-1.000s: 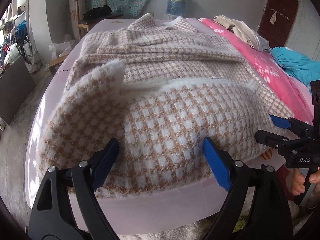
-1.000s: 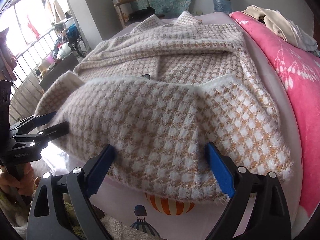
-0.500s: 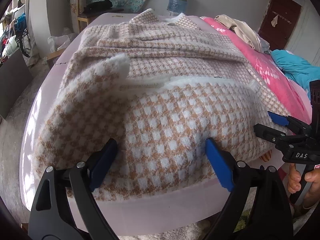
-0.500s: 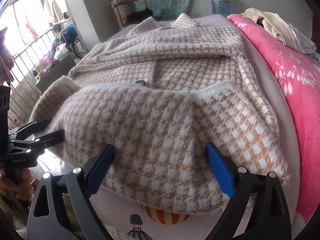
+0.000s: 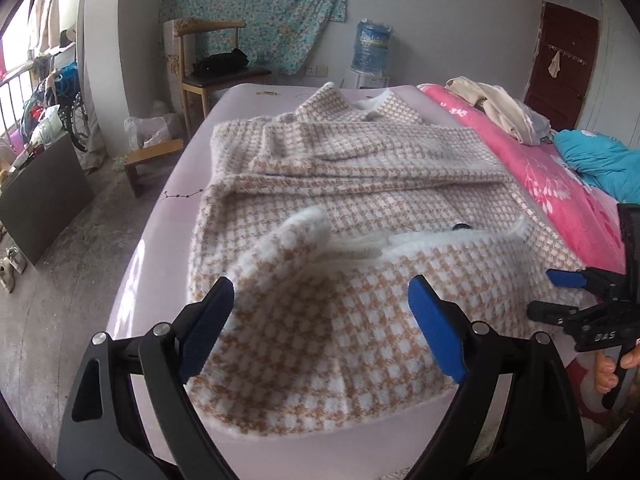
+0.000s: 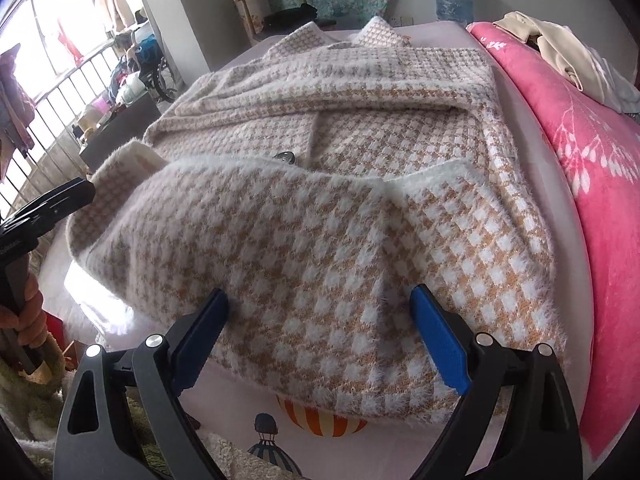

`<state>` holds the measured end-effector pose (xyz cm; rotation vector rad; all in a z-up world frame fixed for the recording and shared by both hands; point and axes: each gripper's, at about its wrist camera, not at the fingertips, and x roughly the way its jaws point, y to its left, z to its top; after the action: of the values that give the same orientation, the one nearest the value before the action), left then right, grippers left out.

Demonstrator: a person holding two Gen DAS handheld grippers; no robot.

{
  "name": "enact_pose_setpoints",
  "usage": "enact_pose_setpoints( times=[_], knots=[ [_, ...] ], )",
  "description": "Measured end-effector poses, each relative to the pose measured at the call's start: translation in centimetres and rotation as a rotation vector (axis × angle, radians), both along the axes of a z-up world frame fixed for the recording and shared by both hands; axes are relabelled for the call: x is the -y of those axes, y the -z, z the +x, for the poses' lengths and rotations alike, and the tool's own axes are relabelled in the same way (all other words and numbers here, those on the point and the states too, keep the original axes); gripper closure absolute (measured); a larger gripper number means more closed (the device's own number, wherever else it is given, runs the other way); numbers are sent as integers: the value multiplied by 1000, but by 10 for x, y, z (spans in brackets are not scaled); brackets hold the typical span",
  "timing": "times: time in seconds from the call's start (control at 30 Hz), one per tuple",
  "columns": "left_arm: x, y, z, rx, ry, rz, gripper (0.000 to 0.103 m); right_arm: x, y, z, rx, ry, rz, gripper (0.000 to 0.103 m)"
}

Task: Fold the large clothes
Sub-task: 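Press the folded coat flat with both open tools, then close both tools on the folded hem edge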

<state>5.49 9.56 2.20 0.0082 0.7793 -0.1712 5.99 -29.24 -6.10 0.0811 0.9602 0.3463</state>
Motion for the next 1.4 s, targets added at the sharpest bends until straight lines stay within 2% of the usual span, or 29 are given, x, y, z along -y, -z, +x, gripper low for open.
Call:
enact_pose_setpoints(
  times=[0.17,0.23,0.27,0.3,0.33,0.4,0.5,0.53,0.57,0.6,0.63,0.7,0.77,0.87,0.97,1.1,1.13,1.17,1.2,1.23,1.27,1.33,1.4],
  knots=[
    [2,14,23,-28,-14,151,36,7,-15,9,10,15,52,14],
    [3,20,32,-33,-8,184,52,9,-18,16,7,25,77,16],
    [2,23,36,-27,-8,195,60,9,-18,19,3,28,82,21],
    [0,24,41,-25,-15,204,78,8,-18,25,-4,35,83,25],
    [-4,25,45,-28,-26,200,92,7,-17,28,-12,41,83,28],
    [-22,21,50,-29,-57,108,92,5,-16,35,-25,40,85,37],
    [-53,22,57,-71,-89,-85,92,-2,-12,43,-39,30,63,47],
    [-60,25,59,-88,-91,-126,92,-4,-11,45,-43,22,54,49],
    [-65,30,61,-104,-90,-163,92,-7,-8,47,-51,14,41,57],
    [-67,34,62,-114,-91,-178,92,-9,-5,48,-58,11,26,65],
    [-68,38,61,-121,-92,-187,92,-12,-3,49,-62,10,-3,70],
    [-69,42,60,-120,-89,-200,92,-17,-2,49,-54,11,-63,96],
    [-71,40,57,-98,-82,-222,92,-18,-6,48,-41,15,-77,100],
    [-77,32,52,-51,-70,-264,93,-16,-27,46,36,52,-70,101],
    [-75,34,54,-58,-67,-245,93,-16,-36,50,78,69,-85,101],
    [-68,44,61,-109,-82,-205,92,-3,-24,60,11,104,-64,101],
    [-67,44,61,-110,-83,-194,92,2,-24,59,0,114,-57,97],
    [-66,44,61,-108,-84,-184,92,11,-25,57,-6,137,-53,85],
    [-65,45,61,-110,-85,-173,92,18,-24,57,-7,153,-55,64],
    [-64,46,62,-113,-87,-162,92,25,-24,55,-1,171,-64,56],
    [-62,47,62,-116,-89,-154,92,29,-25,53,5,184,-78,53],
    [-62,48,62,-122,-93,-137,91,38,-25,54,-1,188,-90,53],
    [-58,46,63,-126,-98,-107,89,44,-25,56,-17,193,-62,53]
  ],
)
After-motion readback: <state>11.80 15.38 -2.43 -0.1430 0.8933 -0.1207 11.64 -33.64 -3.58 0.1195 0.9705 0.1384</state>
